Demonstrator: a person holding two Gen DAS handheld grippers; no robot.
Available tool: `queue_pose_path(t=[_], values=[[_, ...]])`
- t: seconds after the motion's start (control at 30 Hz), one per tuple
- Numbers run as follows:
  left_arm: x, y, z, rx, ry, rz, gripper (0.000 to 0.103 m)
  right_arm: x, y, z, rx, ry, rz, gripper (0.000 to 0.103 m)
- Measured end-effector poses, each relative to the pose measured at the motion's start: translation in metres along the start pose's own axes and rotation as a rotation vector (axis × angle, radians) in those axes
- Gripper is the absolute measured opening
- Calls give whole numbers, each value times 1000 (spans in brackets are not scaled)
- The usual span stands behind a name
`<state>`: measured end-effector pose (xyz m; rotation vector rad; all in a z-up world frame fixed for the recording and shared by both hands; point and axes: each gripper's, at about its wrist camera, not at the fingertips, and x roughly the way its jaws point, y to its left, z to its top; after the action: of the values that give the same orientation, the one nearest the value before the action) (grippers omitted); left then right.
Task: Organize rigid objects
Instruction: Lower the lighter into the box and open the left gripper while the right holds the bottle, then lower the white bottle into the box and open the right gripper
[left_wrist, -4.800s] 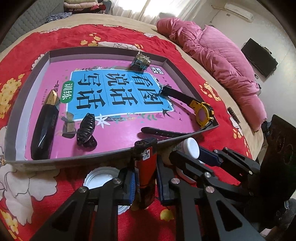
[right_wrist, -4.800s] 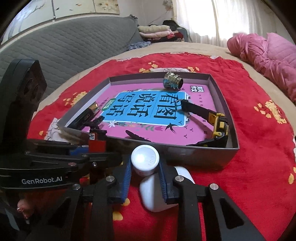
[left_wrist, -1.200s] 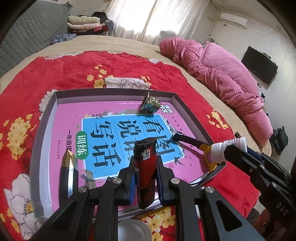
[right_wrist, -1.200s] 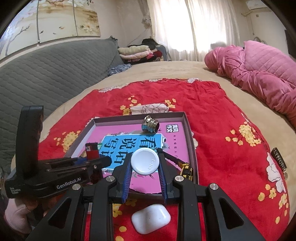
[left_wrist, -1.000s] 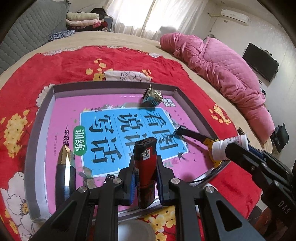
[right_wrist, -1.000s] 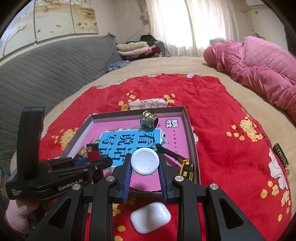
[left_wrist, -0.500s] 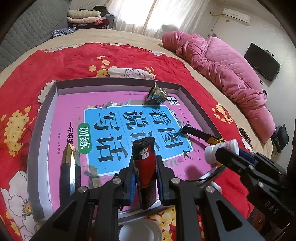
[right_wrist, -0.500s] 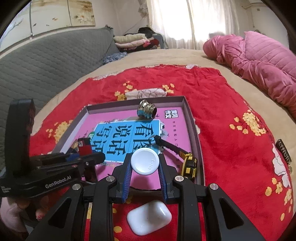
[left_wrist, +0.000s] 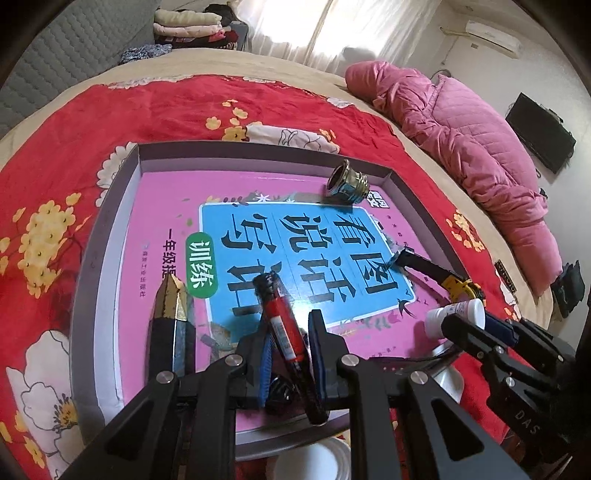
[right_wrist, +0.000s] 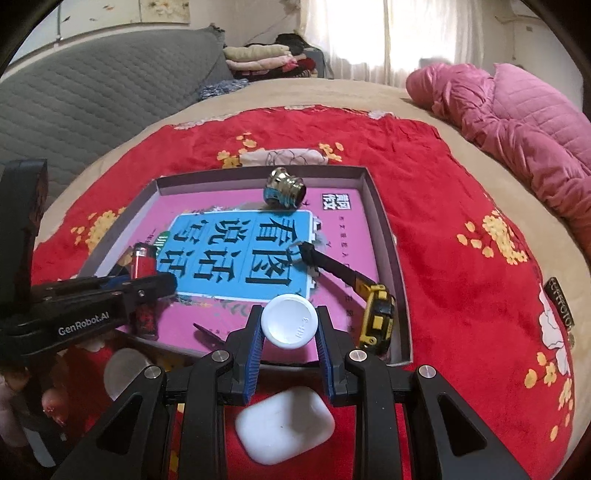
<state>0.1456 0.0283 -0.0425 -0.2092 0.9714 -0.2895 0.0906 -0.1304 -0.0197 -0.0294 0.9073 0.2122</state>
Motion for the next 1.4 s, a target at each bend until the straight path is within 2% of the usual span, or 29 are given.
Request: queue_pose_path(t=[0.27,0.97,1.3,1.4], values=[[0,-1,-1,3,3,-1,19,4,0,-1,-10,16,-24,28],[-1,-1,-1,5,6,17,19,2,-2,-1,11,9,-19,29],[-2,-1,-2,4,8,19,19,-6,-1,-1,13,-9,-11,45],[-2,0,-3,3,8,19,19,-13,-1,0,15,-29,-10,47]])
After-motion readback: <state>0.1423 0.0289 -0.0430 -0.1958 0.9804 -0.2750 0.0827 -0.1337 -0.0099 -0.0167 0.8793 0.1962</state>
